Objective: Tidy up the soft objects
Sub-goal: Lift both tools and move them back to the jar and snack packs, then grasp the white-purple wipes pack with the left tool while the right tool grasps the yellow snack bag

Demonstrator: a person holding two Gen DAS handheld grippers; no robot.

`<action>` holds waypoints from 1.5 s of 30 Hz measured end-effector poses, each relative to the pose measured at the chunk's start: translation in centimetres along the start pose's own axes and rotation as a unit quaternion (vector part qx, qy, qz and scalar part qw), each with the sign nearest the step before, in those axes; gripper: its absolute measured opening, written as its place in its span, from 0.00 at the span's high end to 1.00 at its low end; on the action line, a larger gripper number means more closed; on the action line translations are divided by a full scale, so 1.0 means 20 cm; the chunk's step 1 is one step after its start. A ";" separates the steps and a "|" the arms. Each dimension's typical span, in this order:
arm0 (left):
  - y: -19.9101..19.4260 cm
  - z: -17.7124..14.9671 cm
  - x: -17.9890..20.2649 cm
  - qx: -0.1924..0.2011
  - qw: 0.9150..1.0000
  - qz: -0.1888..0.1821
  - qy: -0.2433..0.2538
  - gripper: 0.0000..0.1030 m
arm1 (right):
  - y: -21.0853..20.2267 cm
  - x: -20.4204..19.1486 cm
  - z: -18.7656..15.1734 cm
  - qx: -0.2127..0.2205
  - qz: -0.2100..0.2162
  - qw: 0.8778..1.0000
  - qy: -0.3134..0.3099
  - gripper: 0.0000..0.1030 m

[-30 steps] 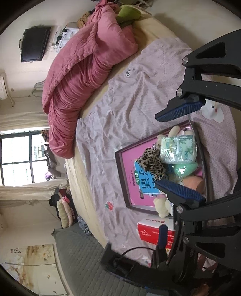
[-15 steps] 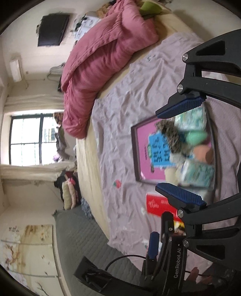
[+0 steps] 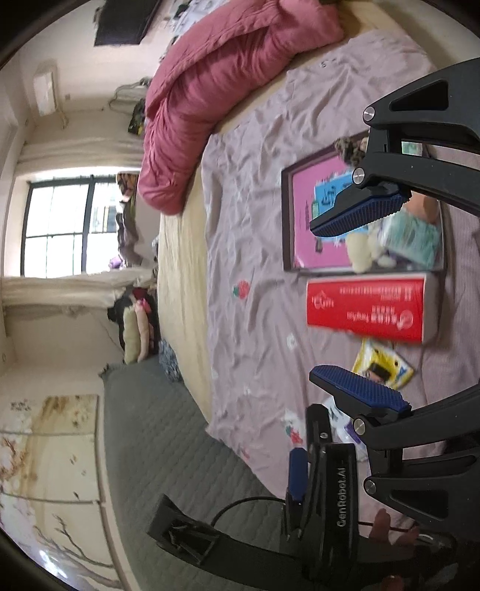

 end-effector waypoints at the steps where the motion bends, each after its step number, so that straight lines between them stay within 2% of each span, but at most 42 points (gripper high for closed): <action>1: 0.00 -0.01 -0.03 0.001 1.000 -0.001 -0.007 0.34 | 0.01 -0.04 0.01 -0.002 0.003 1.000 -0.003 0.29; 6: -0.02 -0.05 -0.24 0.004 0.999 0.004 -0.038 0.34 | 0.06 -0.20 0.00 -0.019 0.022 0.999 -0.013 0.28; 11: -0.02 -0.11 -0.47 0.004 0.998 0.028 -0.062 0.34 | 0.13 -0.35 -0.03 -0.039 0.041 0.998 -0.017 0.28; 16: 0.00 -0.20 -0.68 -0.007 0.995 0.040 -0.093 0.34 | 0.21 -0.43 -0.07 -0.064 0.044 0.997 -0.020 0.28; 20: 0.06 -0.27 -0.77 -0.019 0.994 0.043 -0.103 0.34 | 0.27 -0.47 -0.11 -0.080 0.047 0.995 -0.017 0.28; 27: 0.16 -0.37 -0.85 -0.042 0.992 0.030 -0.115 0.34 | 0.45 -0.55 -0.27 -0.128 0.046 0.991 -0.012 0.28; 32: 0.26 -0.43 -0.86 -0.062 0.991 0.026 -0.113 0.34 | 0.62 -0.56 -0.37 -0.168 0.024 0.985 -0.004 0.28; 39: 0.37 -0.48 -0.87 -0.081 0.989 0.017 -0.120 0.34 | 0.76 -0.56 -0.44 -0.177 -0.009 0.984 -0.021 0.28; 45: 0.45 -0.47 -0.85 -0.089 0.989 0.012 -0.113 0.34 | 0.84 -0.52 -0.49 -0.182 -0.028 0.983 0.000 0.28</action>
Point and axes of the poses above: each gripper's, at about its wrist camera, not at the fingertips, and y roughly the way its jaws point, x to its right, z to its top, the point moved 3 cm from there along y, roughly the way its jaws point, and after that the axes turned 6 degrees about z, right-handed, at the moved point
